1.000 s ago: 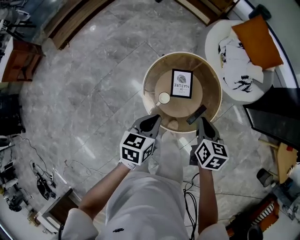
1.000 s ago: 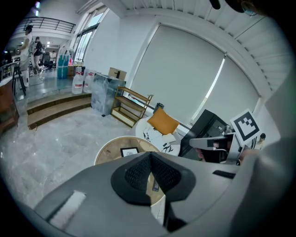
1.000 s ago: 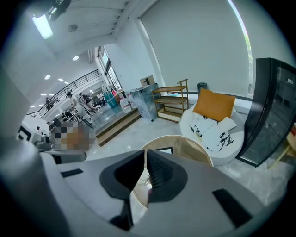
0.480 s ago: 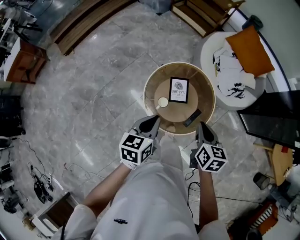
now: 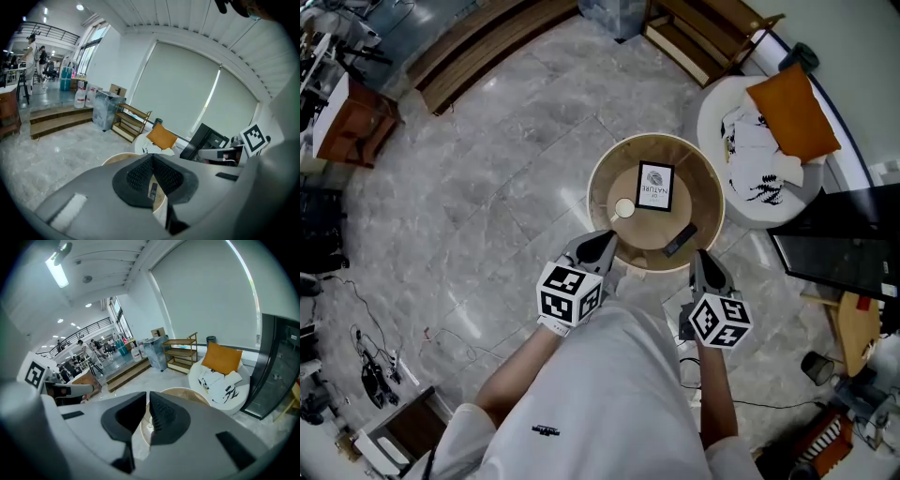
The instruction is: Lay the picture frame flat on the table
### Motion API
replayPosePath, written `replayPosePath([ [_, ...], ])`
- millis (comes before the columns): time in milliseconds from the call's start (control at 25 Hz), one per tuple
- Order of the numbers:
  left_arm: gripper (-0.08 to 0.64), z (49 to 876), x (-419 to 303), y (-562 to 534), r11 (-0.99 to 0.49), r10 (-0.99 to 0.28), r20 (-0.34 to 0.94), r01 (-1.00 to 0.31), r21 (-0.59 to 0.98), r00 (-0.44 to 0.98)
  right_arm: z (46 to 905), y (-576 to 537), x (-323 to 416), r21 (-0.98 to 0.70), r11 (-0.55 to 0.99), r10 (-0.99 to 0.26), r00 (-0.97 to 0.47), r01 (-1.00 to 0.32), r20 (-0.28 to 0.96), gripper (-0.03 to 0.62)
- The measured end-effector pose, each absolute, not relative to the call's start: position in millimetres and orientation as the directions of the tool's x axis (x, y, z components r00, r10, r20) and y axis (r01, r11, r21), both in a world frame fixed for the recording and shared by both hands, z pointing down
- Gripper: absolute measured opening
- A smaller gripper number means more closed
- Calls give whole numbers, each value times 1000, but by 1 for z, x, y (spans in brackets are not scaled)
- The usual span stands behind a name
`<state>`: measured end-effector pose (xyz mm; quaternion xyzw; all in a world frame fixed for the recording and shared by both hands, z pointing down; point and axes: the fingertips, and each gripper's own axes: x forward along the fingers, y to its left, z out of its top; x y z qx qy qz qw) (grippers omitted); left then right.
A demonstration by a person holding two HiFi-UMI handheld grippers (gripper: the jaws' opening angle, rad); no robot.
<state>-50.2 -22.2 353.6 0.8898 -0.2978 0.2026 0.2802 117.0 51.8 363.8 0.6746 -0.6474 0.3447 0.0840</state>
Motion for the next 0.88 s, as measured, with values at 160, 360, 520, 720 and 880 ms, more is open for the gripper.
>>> replayPosePath([
  [160,3,346,-53,-22,-678,-415,523,-636,368,745,349,53,111,-296,-112,-829,-75,-949,554,17],
  [360,3,344,-53,-28,-681,-424,511,-636,364,747,348,50,106,-279,-84,-830,-88,-957,551,17],
  [520,3,340,-54,-27,-682,-425,509,-635,364,748,343,49,103,-281,-78,-832,-92,-956,546,17],
  [720,3,337,-51,-27,-691,-415,509,-625,362,754,340,46,102,-274,-74,-837,-90,-959,539,17],
  [880,3,333,-50,-25,-700,-413,503,-618,358,759,339,45,99,-268,-63,-838,-95,-961,537,17],
])
